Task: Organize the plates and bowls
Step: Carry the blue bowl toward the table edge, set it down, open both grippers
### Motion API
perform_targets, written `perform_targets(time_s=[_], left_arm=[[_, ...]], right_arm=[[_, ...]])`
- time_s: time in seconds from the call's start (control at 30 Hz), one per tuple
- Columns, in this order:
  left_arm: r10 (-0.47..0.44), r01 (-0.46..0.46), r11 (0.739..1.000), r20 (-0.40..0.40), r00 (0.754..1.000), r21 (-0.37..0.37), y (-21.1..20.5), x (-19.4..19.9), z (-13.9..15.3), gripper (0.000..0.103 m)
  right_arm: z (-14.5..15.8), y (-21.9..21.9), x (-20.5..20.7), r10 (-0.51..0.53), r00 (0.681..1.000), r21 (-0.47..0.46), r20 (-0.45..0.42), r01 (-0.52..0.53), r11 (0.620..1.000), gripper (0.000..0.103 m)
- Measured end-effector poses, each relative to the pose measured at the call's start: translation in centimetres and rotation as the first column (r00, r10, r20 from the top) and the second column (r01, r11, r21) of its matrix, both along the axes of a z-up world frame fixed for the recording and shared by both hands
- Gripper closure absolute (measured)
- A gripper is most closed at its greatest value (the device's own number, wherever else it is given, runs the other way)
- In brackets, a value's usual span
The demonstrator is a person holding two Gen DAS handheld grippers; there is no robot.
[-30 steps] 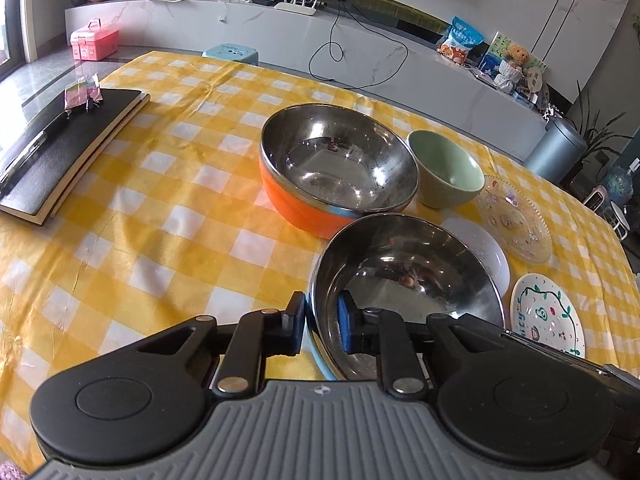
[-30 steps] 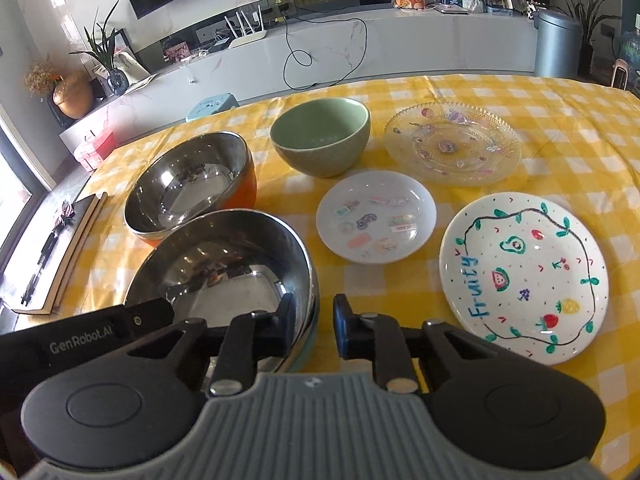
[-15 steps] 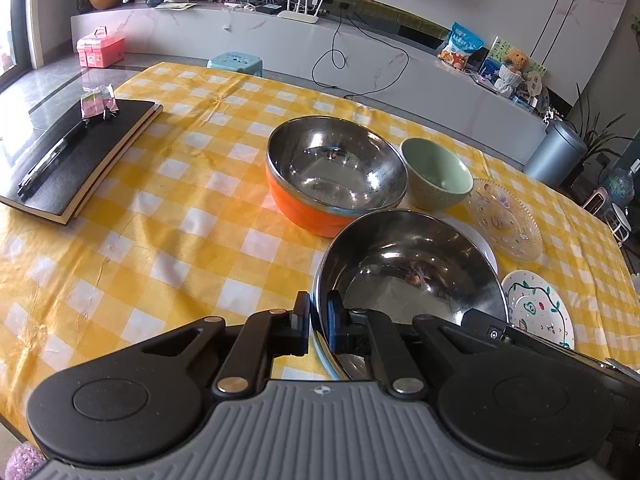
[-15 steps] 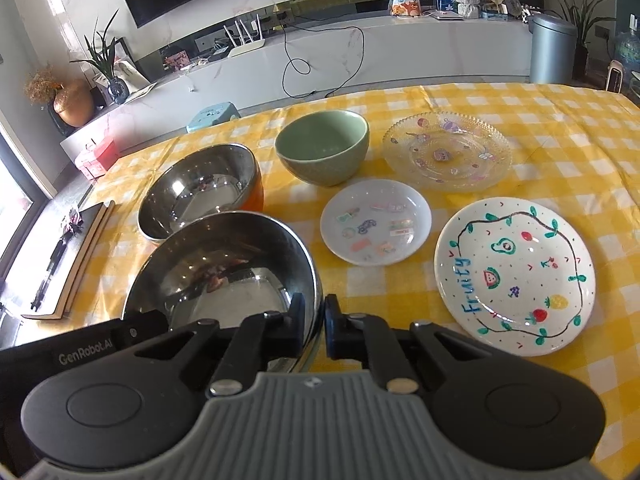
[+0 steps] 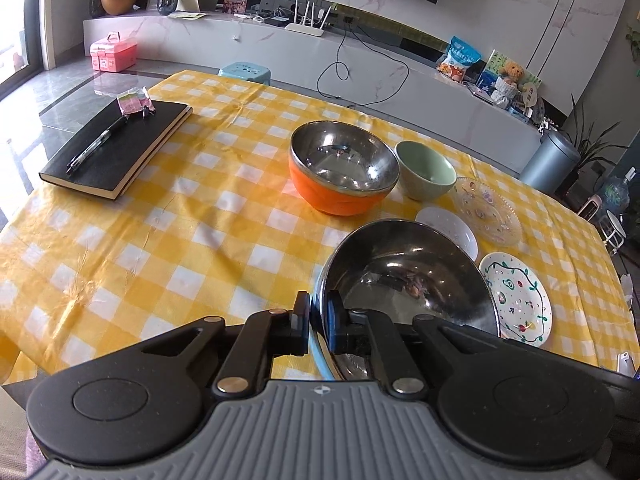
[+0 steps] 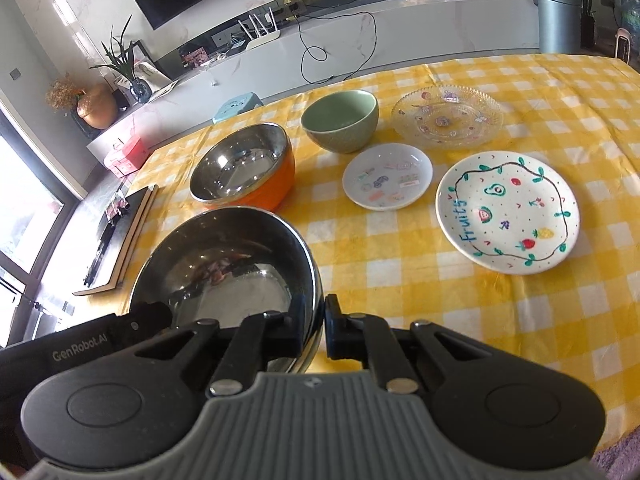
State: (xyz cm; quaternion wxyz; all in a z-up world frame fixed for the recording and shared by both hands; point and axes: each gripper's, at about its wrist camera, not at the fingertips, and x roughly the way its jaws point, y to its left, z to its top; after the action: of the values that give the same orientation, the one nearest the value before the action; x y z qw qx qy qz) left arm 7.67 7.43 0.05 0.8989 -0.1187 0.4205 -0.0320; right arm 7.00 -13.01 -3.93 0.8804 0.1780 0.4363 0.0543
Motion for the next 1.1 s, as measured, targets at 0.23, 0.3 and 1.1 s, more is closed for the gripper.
perform_targets(time_s=[0.23, 0.3, 1.1], left_arm=[[0.012, -0.014, 1.000, -0.037, 0.999, -0.028, 0.9, -1.5, -1.2, 0.094], [0.015, -0.017, 0.999, -0.046, 0.999, -0.029, 1.0, -1.7, -1.5, 0.094], [0.029, -0.036, 0.998, -0.118, 0.993, -0.052, 1.3, -1.2, -5.0, 0.091]], right_arm=[[-0.9, 0.1, -1.6, 0.031, 0.999, 0.015, -0.044, -0.030, 0.999, 0.095], [-1.2, 0.1, -1.8, 0.035, 0.998, 0.022, -0.061, -0.034, 0.999, 0.095], [-3.0, 0.5, -1.0, 0.036, 0.995, 0.000, -0.098, -0.036, 0.999, 0.090]])
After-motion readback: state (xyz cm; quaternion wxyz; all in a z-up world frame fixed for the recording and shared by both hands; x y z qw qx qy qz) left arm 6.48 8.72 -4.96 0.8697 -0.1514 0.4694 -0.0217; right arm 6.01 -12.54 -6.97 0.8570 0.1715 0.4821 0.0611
